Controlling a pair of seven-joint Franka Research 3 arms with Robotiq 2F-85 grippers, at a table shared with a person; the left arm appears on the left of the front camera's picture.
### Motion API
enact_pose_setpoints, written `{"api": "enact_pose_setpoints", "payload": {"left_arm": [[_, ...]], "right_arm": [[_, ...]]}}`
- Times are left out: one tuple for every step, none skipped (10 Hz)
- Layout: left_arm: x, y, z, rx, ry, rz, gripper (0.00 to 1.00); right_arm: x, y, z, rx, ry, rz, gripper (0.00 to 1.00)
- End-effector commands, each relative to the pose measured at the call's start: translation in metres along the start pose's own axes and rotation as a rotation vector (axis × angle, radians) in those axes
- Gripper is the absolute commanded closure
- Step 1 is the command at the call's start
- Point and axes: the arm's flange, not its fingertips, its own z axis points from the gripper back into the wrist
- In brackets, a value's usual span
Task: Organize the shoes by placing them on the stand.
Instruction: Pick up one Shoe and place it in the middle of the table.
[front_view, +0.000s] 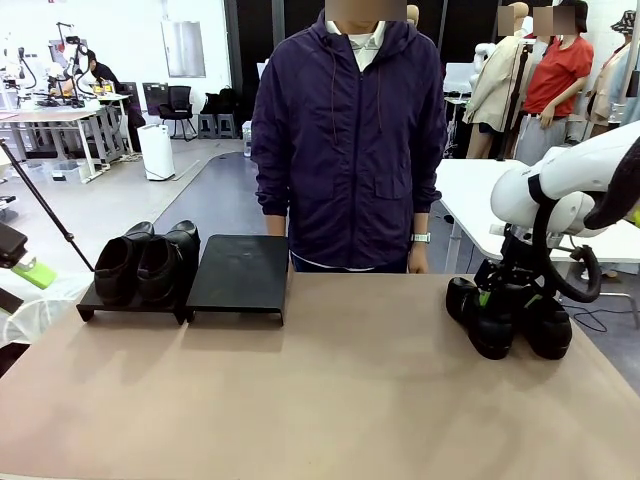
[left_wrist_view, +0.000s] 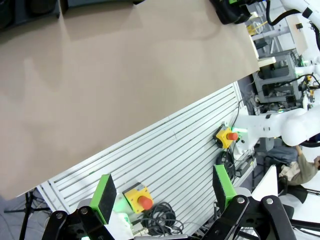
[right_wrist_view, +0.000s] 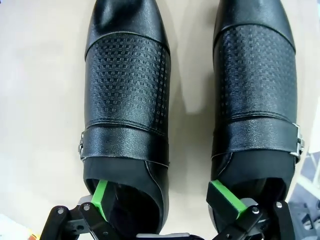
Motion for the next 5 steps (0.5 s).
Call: {"api": "enact_pose_setpoints", "payload": {"left_arm": [[-0.001,0.001,0.004,0.007,0.009,0.0,0.0],[-0.001,0.001,0.004,0.007,0.009,0.0,0.0],[-0.001,0.001,0.004,0.007,0.009,0.0,0.0],[-0.001,0.001,0.004,0.007,0.009,0.0,0.0],[-0.001,0.001,0.004,0.007,0.009,0.0,0.0]], "right_arm": [[0.005,0.003,0.002,-0.016,0.008,0.019,0.0],[0.006,0.004,0.002,-0.02,0.01,0.023,0.0],[0.005,0.007,0.007,-0.03,0.003,0.029,0.0],[0.005,0.013,0.011,-0.036,0.001,0.05,0.0],[0.005,0.017,0.01,-0.046,0.013,0.06,0.0]]}}
